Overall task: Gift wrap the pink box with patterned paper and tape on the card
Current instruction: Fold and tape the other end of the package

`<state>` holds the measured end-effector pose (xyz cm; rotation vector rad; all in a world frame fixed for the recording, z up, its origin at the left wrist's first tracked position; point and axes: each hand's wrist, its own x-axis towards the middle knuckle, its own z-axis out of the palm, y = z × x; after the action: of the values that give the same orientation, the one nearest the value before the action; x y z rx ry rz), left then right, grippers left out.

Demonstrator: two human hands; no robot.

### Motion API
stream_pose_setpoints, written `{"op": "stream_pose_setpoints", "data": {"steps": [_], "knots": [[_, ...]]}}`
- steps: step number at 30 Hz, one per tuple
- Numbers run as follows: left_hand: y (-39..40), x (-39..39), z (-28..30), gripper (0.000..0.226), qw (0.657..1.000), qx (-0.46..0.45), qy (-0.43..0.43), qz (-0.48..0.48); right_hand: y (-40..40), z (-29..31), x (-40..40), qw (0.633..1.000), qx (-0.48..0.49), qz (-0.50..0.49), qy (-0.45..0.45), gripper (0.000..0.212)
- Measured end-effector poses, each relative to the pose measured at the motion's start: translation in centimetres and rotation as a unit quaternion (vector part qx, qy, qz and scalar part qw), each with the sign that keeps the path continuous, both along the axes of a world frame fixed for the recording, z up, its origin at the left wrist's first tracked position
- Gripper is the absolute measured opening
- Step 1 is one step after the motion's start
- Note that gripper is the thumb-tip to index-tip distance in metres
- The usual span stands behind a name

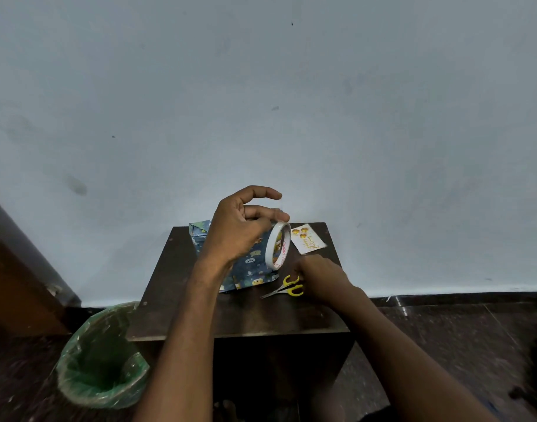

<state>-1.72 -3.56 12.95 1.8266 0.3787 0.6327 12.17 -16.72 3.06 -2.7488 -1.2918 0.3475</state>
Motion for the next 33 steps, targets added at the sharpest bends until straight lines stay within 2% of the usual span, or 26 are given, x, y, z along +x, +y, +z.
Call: {"op": "stream_pose_setpoints", "data": {"steps": [1, 3, 6, 13, 15, 17, 18, 20, 21, 23, 28, 33], "knots": [[0.0, 0.0, 0.0, 0.05, 1.0, 0.0, 0.0, 0.001, 0.0, 0.0, 0.1, 1.0, 0.005, -0.005, 0.0, 0.007], [0.0, 0.0, 0.0, 0.051, 1.0, 0.002, 0.001, 0.003, 0.1, -0.2, 0.2, 1.0, 0.01, -0.011, 0.001, 0.022], [0.0, 0.0, 0.0, 0.051, 1.0, 0.007, 0.001, 0.006, 0.3, -0.3, -0.1, 1.0, -0.001, -0.004, -0.024, 0.03], [0.1, 0.1, 0.0, 0.051, 1.0, 0.01, -0.006, 0.003, 0.6, -0.3, -0.4, 0.994, -0.018, 0.05, -0.095, 0.025], [0.0, 0.1, 0.0, 0.05, 1.0, 0.013, -0.007, 0.003, 0.2, -0.1, 0.1, 0.996, -0.019, 0.048, -0.072, 0.024], [0.0, 0.1, 0.0, 0.049, 1.0, 0.013, -0.01, 0.003, -0.3, 0.3, 0.7, 0.999, -0.008, 0.034, -0.033, 0.014], [-0.1, 0.2, 0.0, 0.049, 1.0, 0.013, -0.011, 0.004, -0.6, 0.6, 1.1, 1.0, 0.003, 0.022, -0.011, 0.012], [-0.1, 0.2, 0.0, 0.047, 1.0, 0.012, -0.011, 0.005, -1.1, 0.9, 1.9, 0.999, 0.031, -0.007, 0.03, 0.03], [-0.1, 0.2, 0.0, 0.047, 1.0, 0.012, -0.012, 0.004, -1.3, 1.1, 2.2, 0.997, 0.05, -0.015, 0.052, 0.028], [-0.1, 0.1, 0.0, 0.046, 1.0, 0.014, -0.011, 0.002, -1.8, 1.7, 2.5, 0.994, 0.079, -0.016, 0.08, 0.011], [-0.2, -0.1, 0.1, 0.047, 1.0, 0.021, -0.007, 0.0, -3.0, 2.8, 3.4, 0.989, 0.128, -0.049, 0.057, 0.019], [-0.1, -0.1, -0.1, 0.05, 1.0, 0.022, -0.001, -0.003, -4.2, 4.1, 4.2, 0.933, 0.309, -0.148, 0.109, 0.011]]}}
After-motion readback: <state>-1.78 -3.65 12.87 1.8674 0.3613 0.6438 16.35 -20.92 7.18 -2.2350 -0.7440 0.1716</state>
